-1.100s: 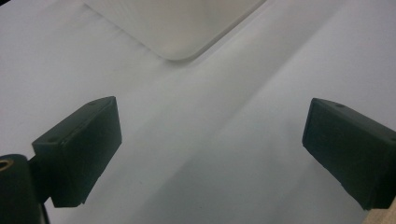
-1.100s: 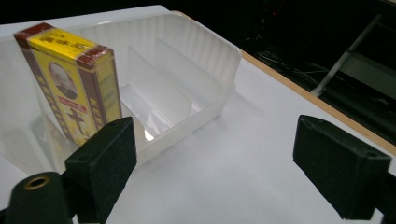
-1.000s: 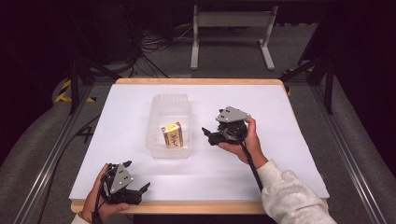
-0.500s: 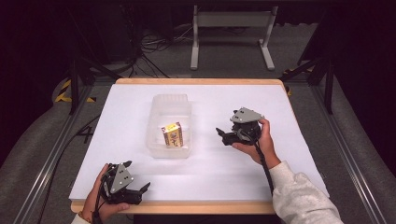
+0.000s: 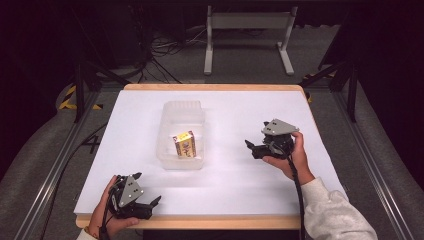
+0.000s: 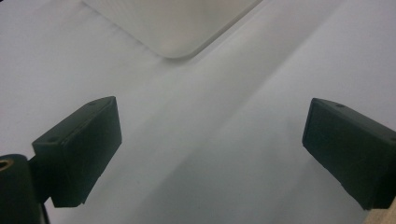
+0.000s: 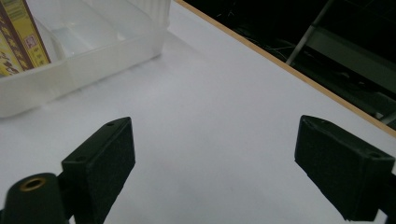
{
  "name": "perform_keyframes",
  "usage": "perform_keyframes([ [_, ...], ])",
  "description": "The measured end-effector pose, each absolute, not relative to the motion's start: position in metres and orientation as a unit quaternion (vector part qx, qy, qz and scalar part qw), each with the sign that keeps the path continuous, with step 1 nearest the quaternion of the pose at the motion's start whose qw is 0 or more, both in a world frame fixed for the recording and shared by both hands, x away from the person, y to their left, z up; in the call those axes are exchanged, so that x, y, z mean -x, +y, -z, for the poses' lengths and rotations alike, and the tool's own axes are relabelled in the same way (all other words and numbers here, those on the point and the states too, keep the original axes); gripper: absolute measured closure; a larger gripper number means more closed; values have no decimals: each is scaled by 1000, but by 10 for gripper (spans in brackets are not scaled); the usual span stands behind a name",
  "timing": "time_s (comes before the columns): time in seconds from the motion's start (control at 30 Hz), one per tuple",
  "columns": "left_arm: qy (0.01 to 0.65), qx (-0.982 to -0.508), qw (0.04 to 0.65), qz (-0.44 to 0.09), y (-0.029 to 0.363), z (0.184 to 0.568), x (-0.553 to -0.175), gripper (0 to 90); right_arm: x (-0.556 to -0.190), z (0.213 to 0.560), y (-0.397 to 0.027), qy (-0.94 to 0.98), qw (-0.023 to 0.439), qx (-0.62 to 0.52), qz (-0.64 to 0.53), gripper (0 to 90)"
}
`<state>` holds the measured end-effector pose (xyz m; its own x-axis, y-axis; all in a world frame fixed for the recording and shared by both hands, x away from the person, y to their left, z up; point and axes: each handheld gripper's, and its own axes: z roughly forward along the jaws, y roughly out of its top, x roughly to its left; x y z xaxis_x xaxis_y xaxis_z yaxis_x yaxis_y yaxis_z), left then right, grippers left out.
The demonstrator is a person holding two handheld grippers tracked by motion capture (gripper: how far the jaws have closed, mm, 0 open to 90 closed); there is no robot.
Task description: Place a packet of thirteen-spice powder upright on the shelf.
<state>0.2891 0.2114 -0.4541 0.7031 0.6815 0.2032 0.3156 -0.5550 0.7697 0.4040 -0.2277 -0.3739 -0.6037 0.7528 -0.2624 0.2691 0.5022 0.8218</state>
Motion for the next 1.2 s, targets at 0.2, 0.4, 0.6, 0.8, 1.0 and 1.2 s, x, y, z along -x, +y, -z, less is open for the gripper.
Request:
perform_keyframes([
  [0.2,296,-846,368,-248,211,454,-289,51,-397,377,-240,809,323,-315,-378,126],
  [0.4,296,-847,366,-247,211,455,-289,51,-391,379,-251,805,328,-316,-381,125],
  [0.6,297,-846,366,-250,212,454,-289,51,-384,383,-266,802,337,-323,-373,121],
  [0.8,296,-845,366,-252,212,454,-289,51,-376,388,-280,799,348,-326,-366,121],
  [1.0,298,-844,367,-252,212,454,-289,51,-368,394,-295,794,356,-331,-365,120],
  [1.2,301,-842,368,-254,213,454,-289,51,-360,401,-306,790,360,-334,-368,118],
])
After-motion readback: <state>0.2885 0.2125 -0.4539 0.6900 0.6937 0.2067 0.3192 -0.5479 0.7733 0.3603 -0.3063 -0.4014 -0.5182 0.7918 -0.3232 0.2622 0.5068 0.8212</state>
